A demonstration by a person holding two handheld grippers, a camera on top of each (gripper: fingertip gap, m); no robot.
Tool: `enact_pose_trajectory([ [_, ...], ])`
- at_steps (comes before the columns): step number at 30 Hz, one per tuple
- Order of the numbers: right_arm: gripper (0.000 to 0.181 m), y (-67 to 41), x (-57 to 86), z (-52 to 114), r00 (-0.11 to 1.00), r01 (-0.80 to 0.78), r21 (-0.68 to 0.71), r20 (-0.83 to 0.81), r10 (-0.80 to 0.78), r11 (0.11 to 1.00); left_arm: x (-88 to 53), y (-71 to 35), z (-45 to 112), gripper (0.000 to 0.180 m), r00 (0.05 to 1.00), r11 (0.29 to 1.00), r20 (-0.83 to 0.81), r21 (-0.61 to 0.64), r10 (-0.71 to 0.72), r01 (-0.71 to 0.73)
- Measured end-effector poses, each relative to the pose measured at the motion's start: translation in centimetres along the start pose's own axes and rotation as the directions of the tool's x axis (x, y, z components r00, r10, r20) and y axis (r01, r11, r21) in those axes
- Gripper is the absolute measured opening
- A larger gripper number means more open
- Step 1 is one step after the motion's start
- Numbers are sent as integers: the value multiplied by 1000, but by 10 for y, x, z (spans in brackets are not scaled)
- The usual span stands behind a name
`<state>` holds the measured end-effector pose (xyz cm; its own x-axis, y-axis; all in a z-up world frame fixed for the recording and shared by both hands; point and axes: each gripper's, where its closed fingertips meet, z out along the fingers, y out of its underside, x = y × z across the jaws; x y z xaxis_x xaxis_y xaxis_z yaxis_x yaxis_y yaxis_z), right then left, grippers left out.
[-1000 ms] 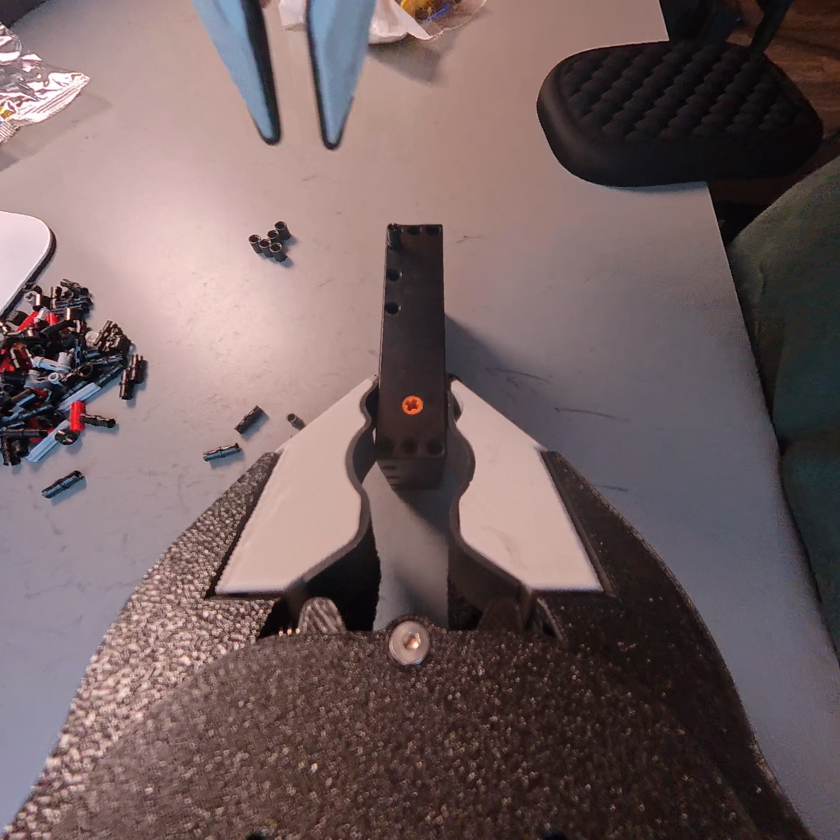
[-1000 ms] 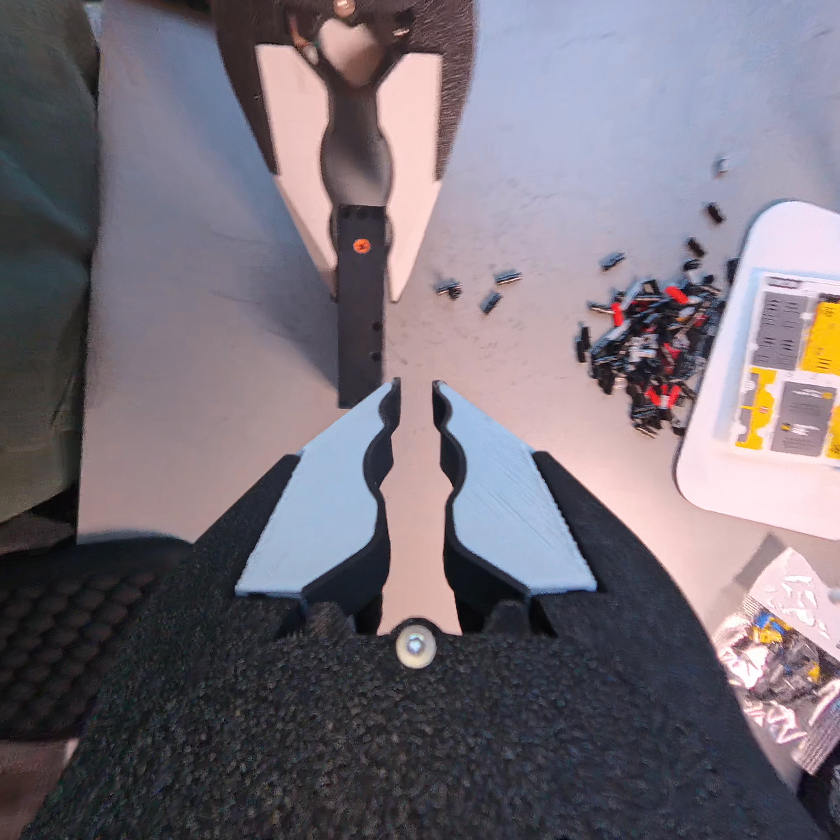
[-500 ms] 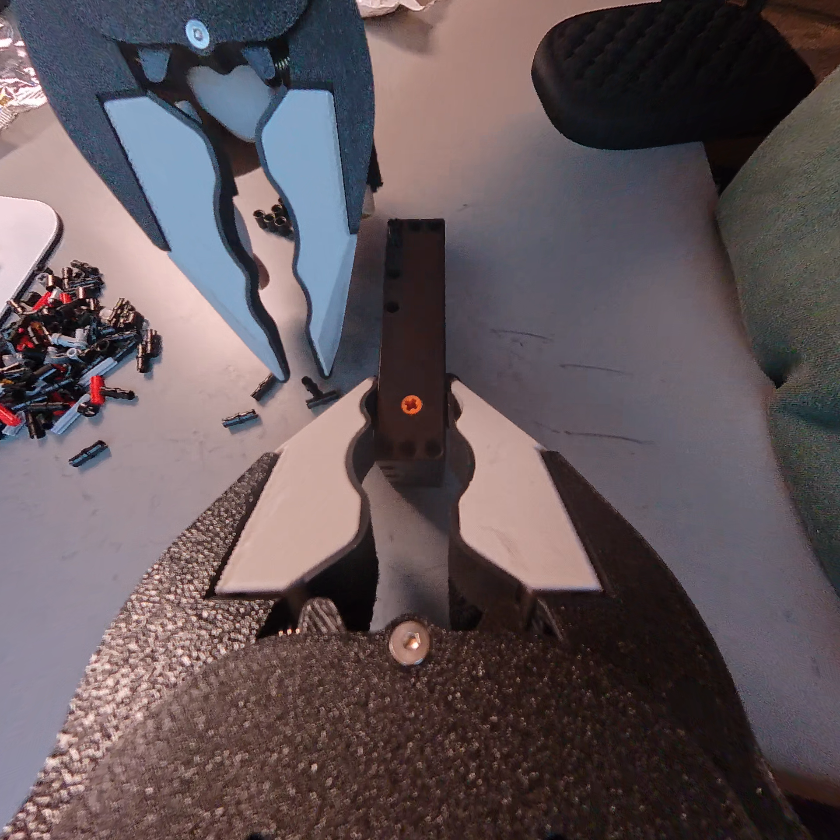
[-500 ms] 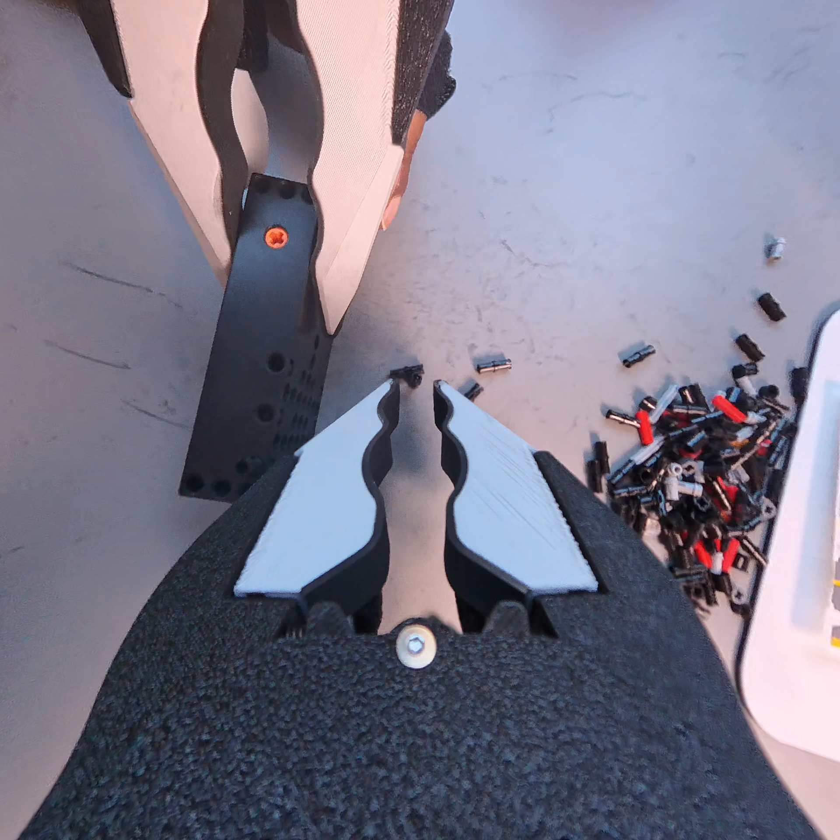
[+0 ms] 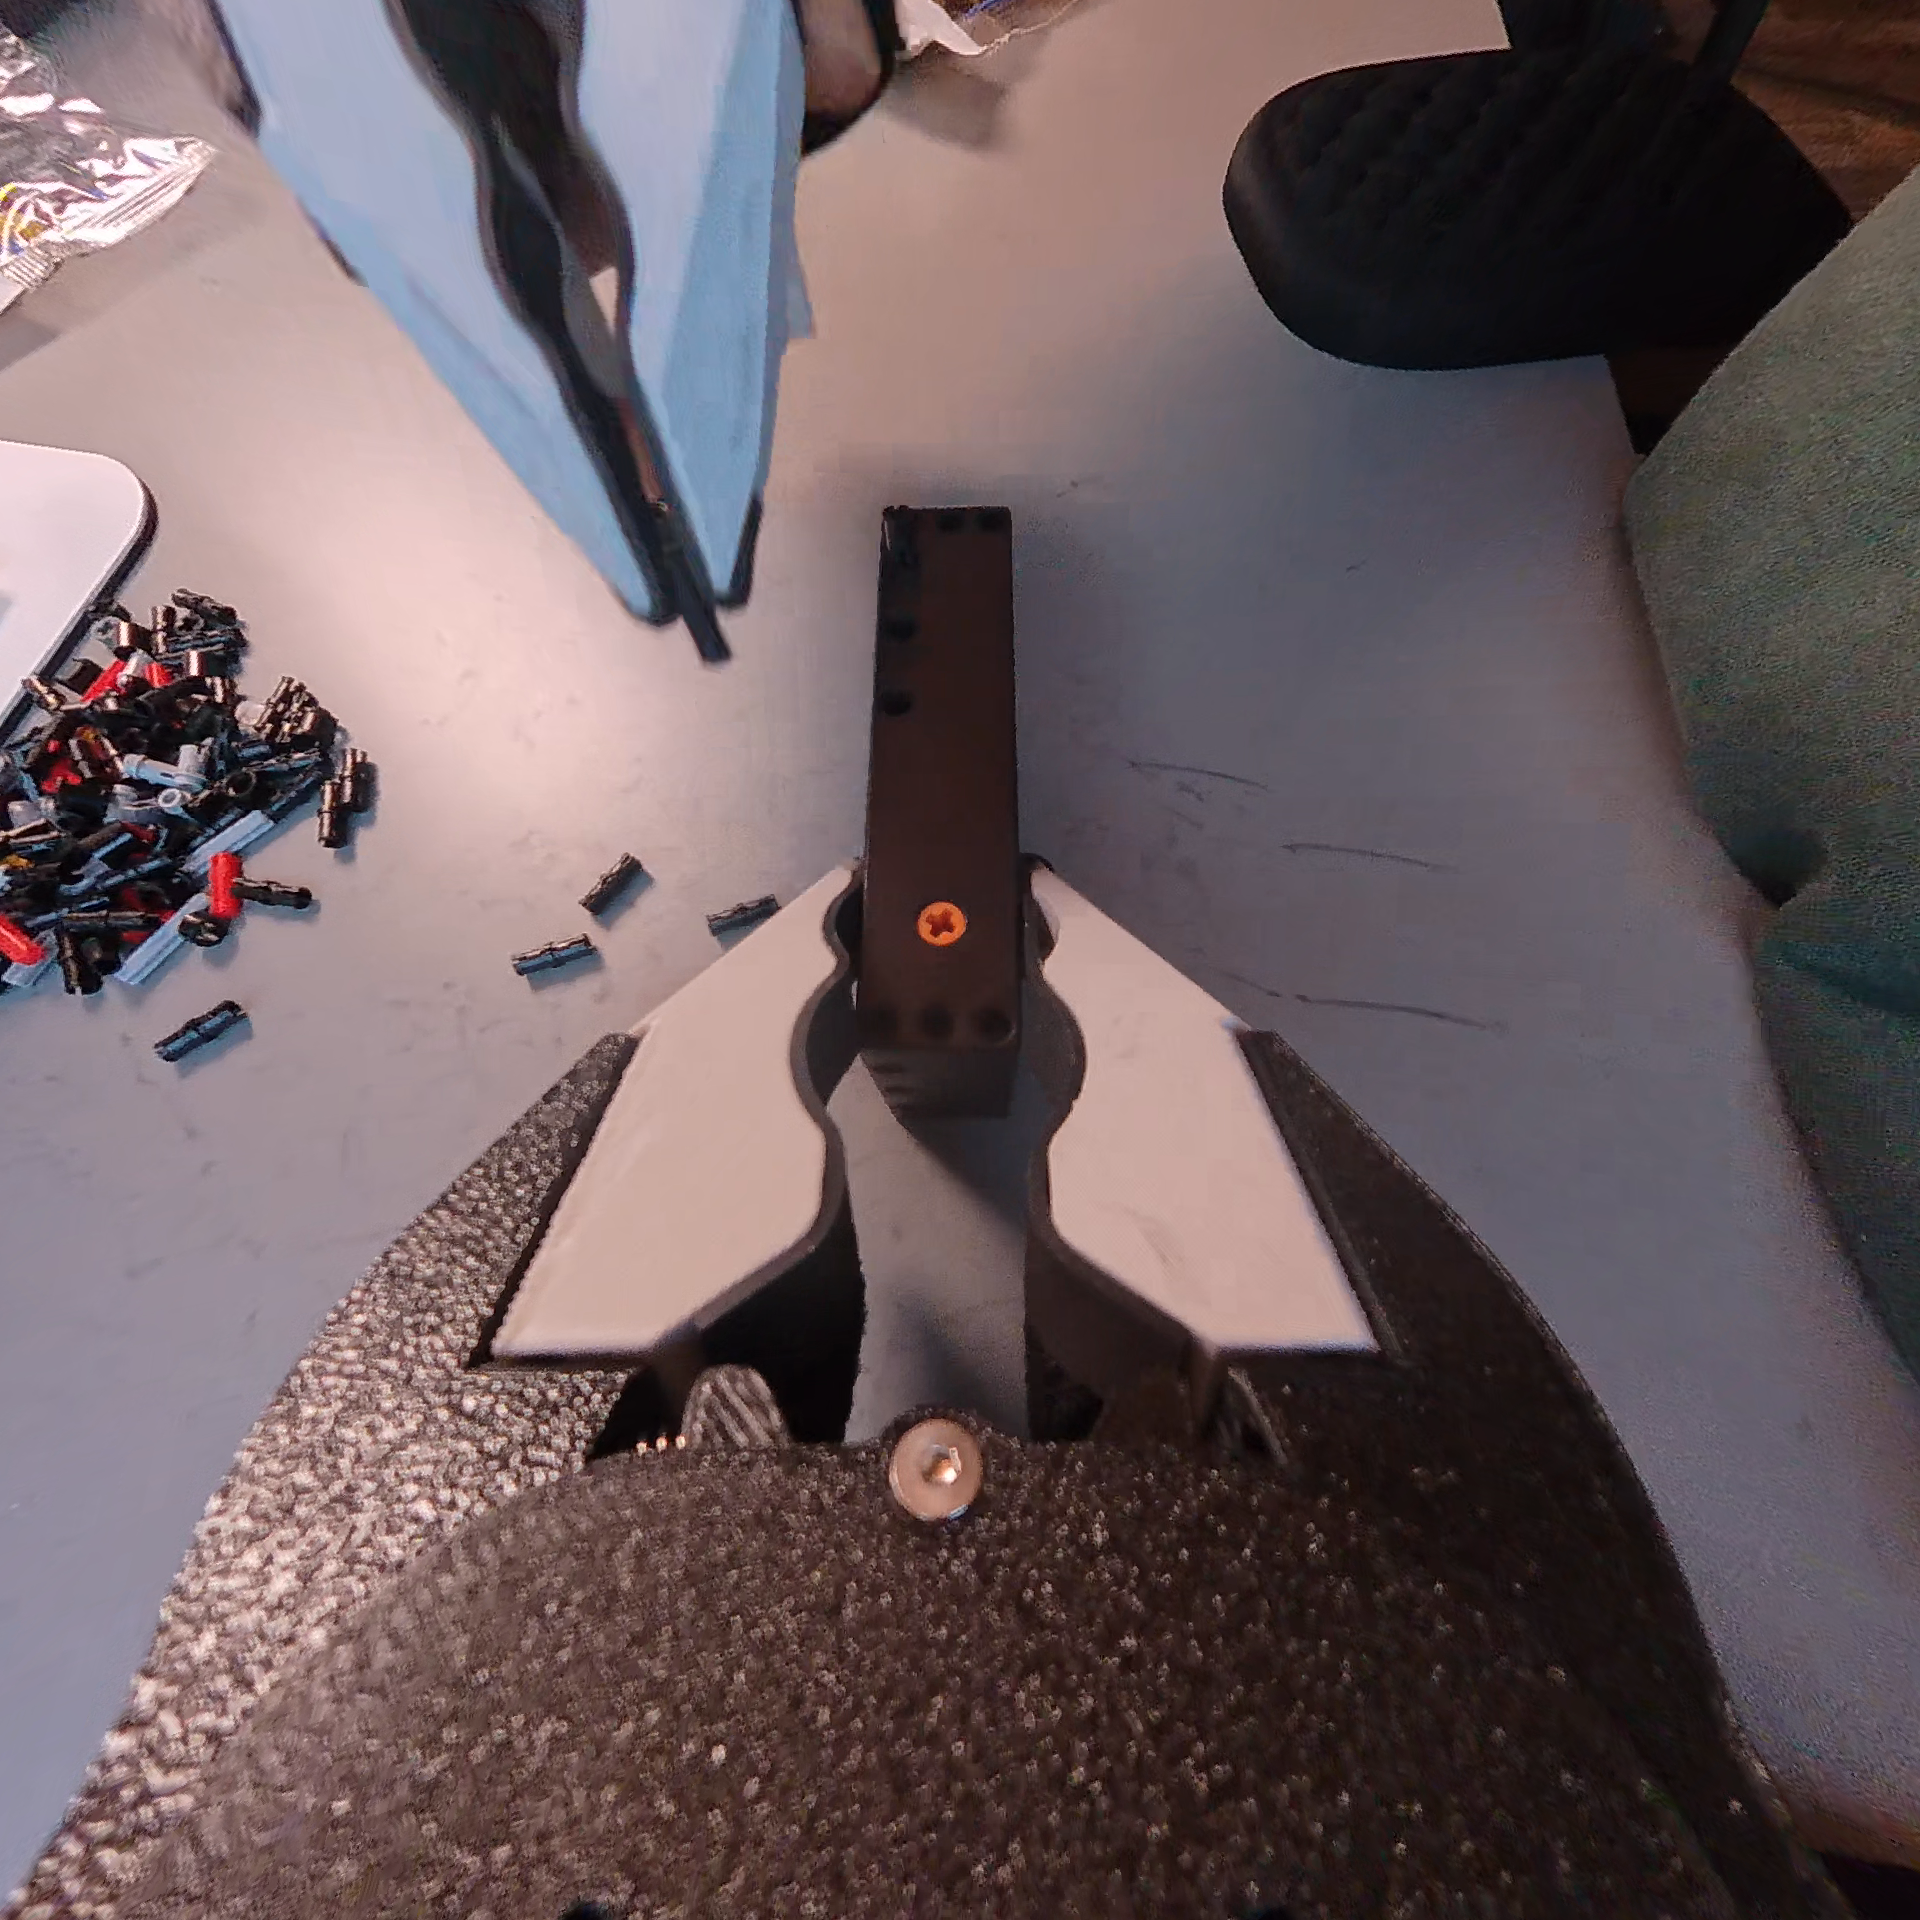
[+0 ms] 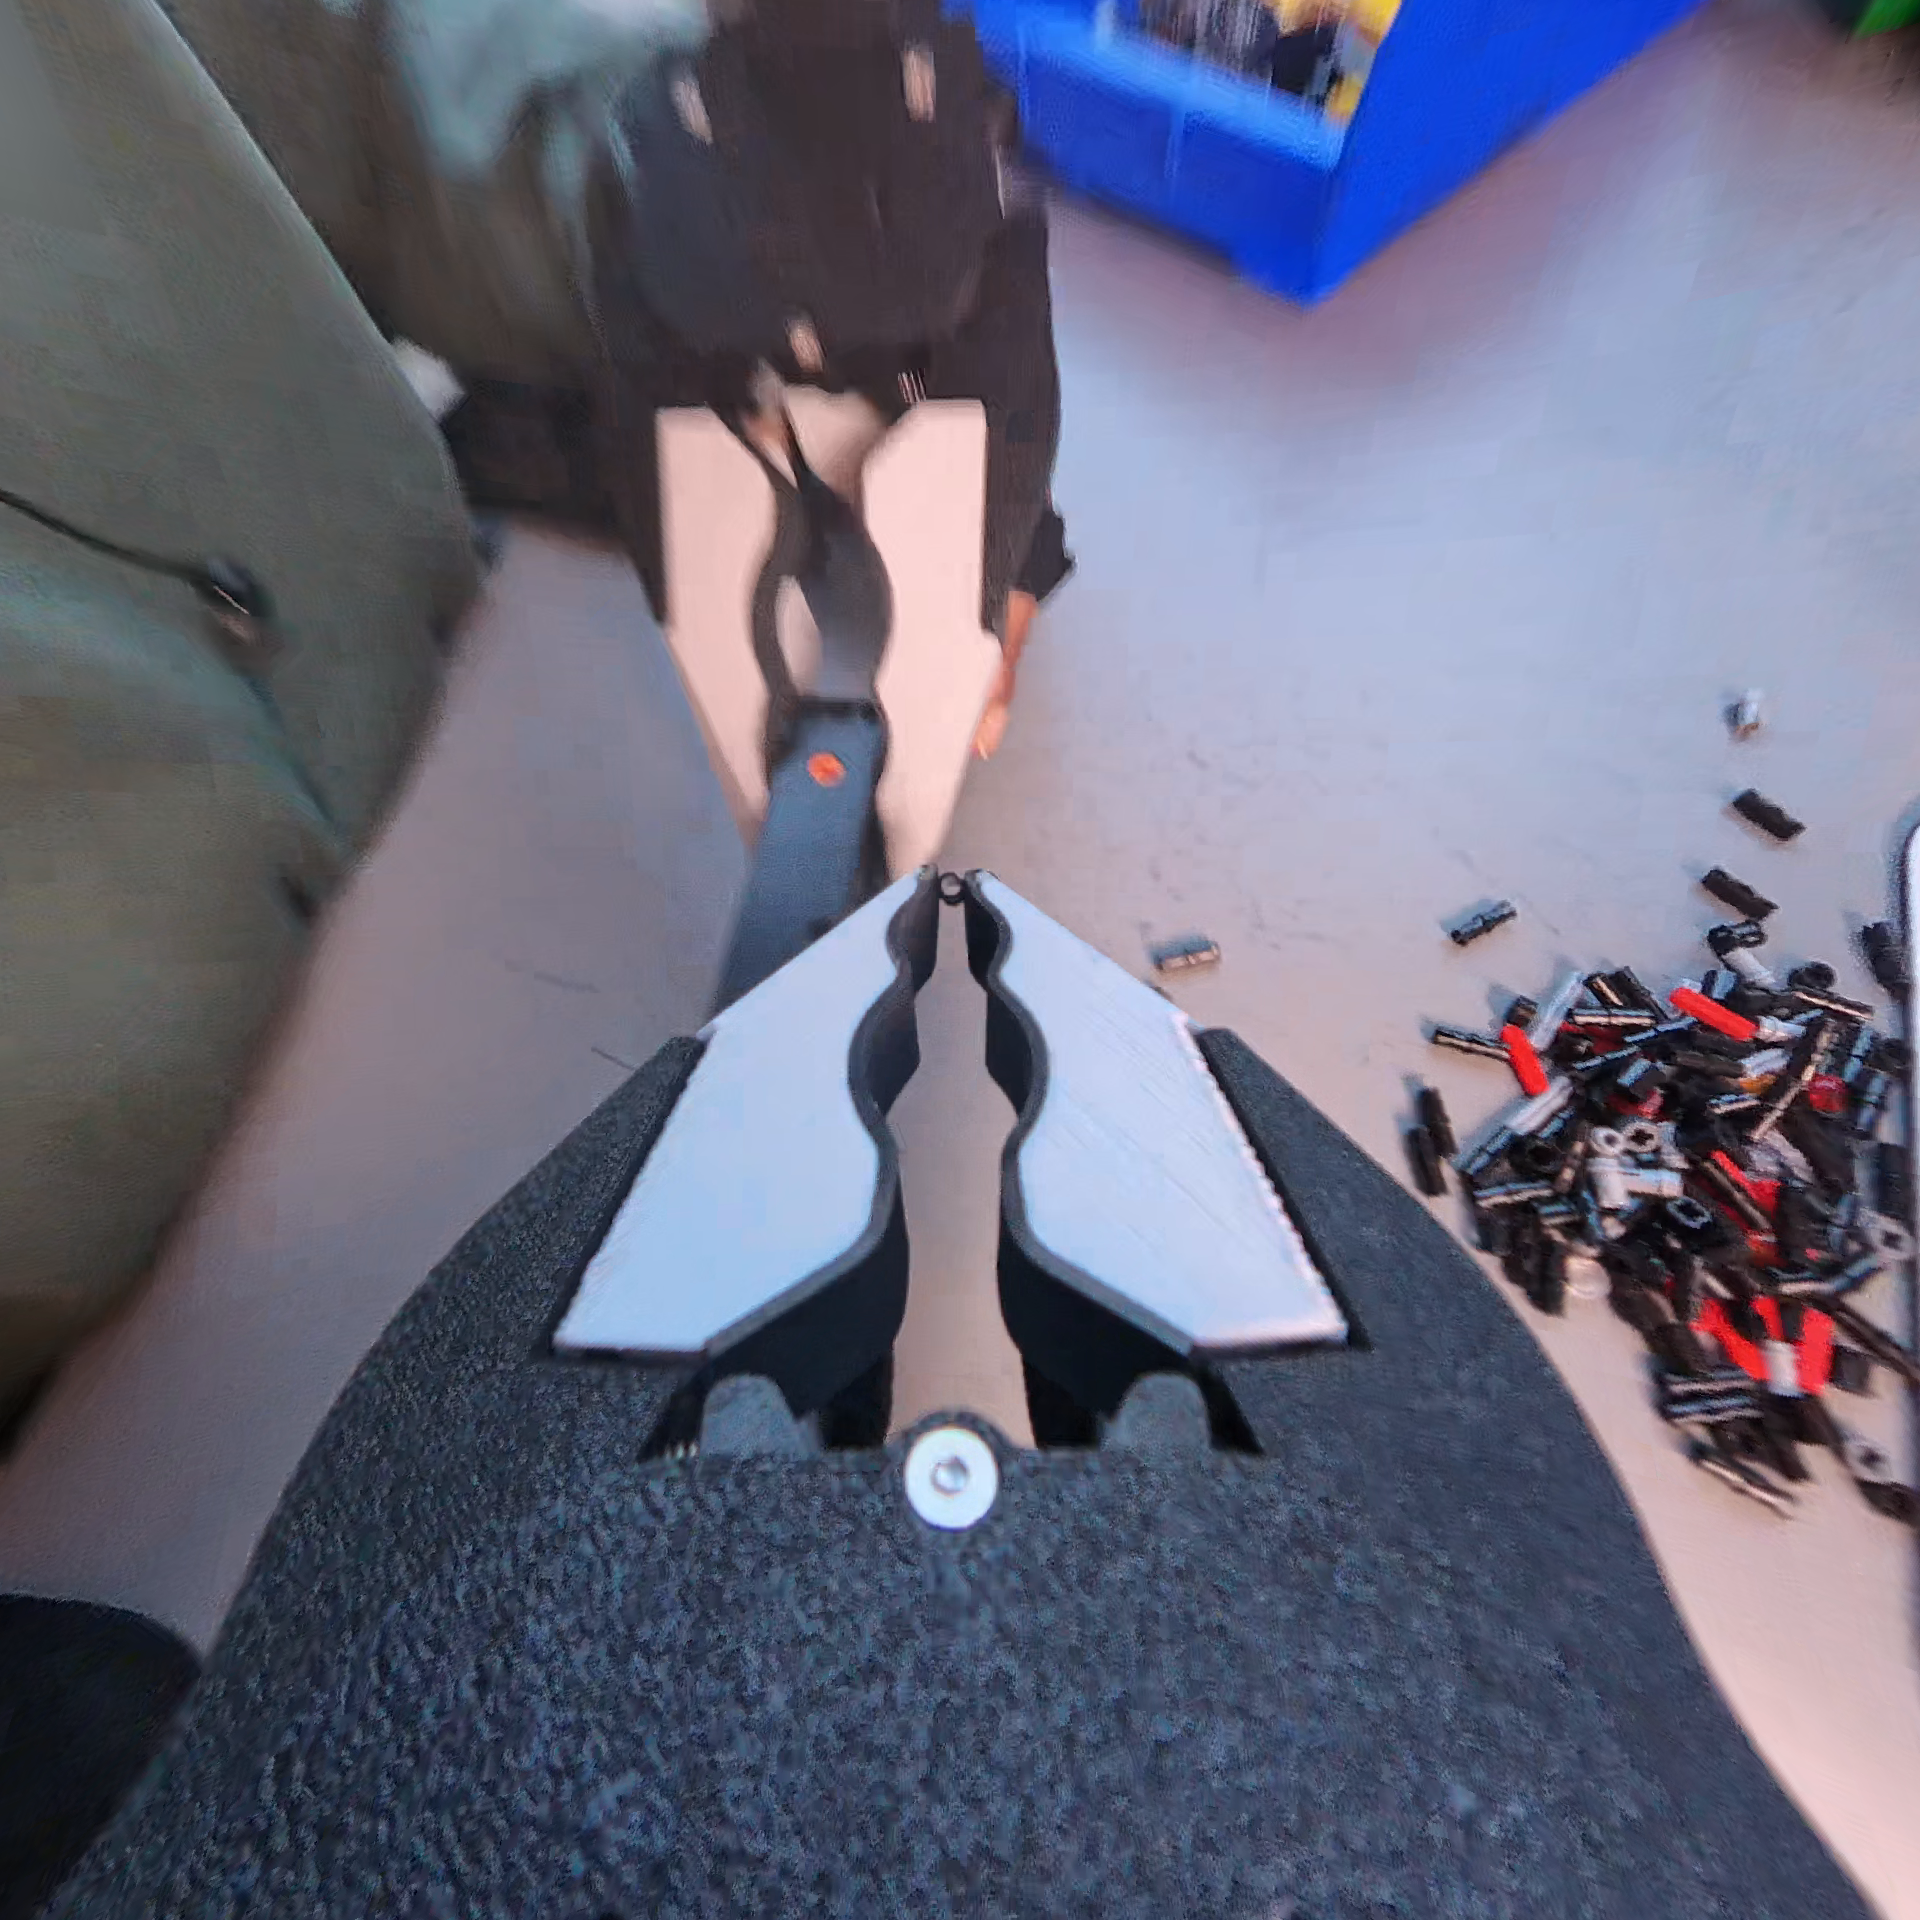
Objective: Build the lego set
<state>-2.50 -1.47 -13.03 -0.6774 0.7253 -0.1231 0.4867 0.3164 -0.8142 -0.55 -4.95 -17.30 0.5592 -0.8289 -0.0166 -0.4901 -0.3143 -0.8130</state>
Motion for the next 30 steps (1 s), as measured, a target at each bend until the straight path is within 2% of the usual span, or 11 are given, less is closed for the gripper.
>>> enact_pose_trajectory([
  [2, 2, -20, -11, -20, 996, -83, 163, 52, 76, 983, -2, 0, 0, 27, 1000, 1000, 8, 3, -6, 6],
  [5, 3, -36, -23, -45, 983, -174, 332, 109, 146, 927, -5, 0, 0, 27, 1000, 1000, 18, 8, -11, 11],
  [9, 3, -36, -33, -57, 972, -234, 412, 135, 195, 881, -6, -1, 1, 32, 999, 1000, 31, 10, -13, 12],
  [12, 3, -19, -34, -50, 979, -204, 333, 64, 194, 921, -4, -7, 4, 46, 999, 999, 35, 33, -18, 17],
  [14, 3, -2, -32, -43, 986, -156, 221, -16, 164, 963, -2, -12, 6, 46, 999, 998, 42, 54, -12, 10],
  [20, 2, 26, -27, -34, 986, -37, -53, -164, 28, 998, -8, -14, 9, 28, 994, 998, 107, 50, 24, -29],
  [30, 3, 35, -27, -31, 982, -9, -155, -187, -20, 988, -9, -13, 8, 27, 994, 999, 110, 50, 12, -18],
])
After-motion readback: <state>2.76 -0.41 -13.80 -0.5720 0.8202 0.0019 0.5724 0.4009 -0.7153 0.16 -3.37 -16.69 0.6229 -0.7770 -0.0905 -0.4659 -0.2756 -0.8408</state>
